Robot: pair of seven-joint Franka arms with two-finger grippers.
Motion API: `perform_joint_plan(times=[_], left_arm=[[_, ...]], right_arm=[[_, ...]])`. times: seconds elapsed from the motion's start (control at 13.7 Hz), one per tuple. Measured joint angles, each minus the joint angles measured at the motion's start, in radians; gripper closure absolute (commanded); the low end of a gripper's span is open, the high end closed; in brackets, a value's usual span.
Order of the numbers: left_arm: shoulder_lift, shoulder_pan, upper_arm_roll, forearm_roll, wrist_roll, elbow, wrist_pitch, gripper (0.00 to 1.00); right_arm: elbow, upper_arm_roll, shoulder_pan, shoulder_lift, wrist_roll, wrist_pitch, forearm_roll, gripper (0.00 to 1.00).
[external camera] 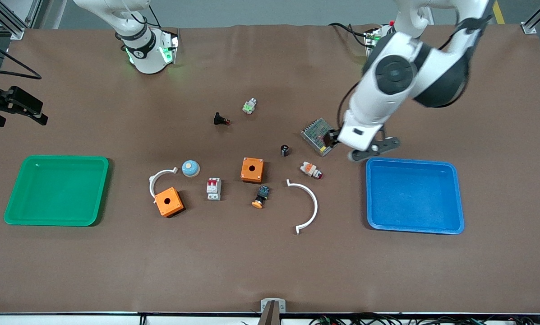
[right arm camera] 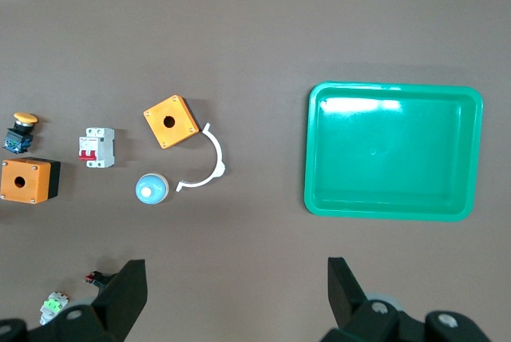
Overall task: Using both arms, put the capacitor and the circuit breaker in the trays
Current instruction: 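Lower the left gripper and grasp the black capacitor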
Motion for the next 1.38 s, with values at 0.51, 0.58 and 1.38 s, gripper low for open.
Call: perform_joint_plan(times=[0.51, 0.58, 1.38], left_arm=[[0.279, -0.202, -0.001, 0.168, -0.536, -0.009, 0.262, 0.21], [0.308, -0.213, -0.001, 0.196, -0.599, -0.008, 0.300, 0.22], [0.412, -0.246, -0.002, 0.275, -0.745, 0.003, 0.378, 0.41]], right_arm=[[0.001, 0.000, -0.001, 0.003, 0.000, 0.001, -0.001, 0.00], [0.001, -0.001, -0.002, 0.003, 0.000, 0.001, -0.003, 0.00], [-0.046, 0.015, 0.229, 0.117, 0.167, 0.005, 0.020, 0.00]])
